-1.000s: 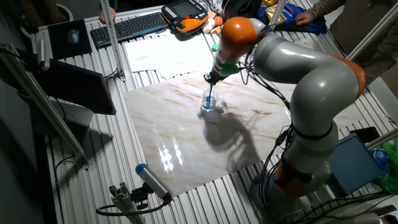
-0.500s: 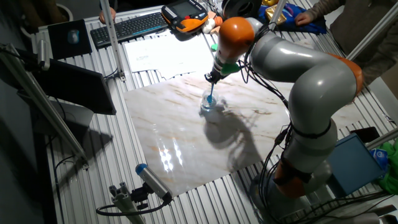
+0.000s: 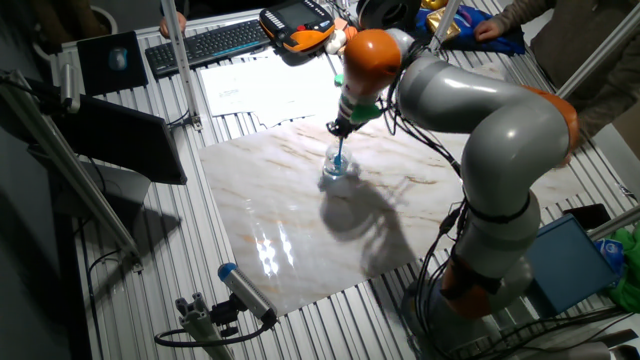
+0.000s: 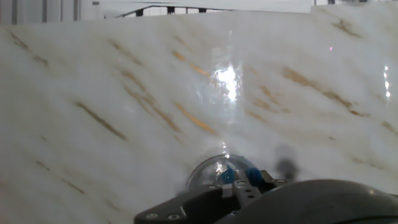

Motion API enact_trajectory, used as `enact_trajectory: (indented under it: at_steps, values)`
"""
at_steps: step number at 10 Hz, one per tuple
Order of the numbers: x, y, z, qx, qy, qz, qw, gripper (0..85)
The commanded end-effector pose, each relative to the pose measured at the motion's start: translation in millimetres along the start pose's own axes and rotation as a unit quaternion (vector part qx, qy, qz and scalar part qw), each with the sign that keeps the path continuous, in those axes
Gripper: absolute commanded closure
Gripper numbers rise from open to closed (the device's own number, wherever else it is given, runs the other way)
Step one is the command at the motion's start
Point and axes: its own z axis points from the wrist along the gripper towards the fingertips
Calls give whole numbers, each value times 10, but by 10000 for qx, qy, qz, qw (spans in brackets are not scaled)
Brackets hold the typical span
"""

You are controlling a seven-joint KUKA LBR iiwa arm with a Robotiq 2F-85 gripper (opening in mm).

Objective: Stir the beaker with a glass rod

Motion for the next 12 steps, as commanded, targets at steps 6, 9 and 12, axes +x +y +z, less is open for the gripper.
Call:
enact_trajectory:
  at_steps: [6, 9, 12]
  values:
    - [88, 30, 1, 28, -16, 43, 10000, 850]
    - [53, 148, -47, -26, 113, 161, 9998, 850]
    - [268, 224, -26, 127, 30, 107, 9999, 850]
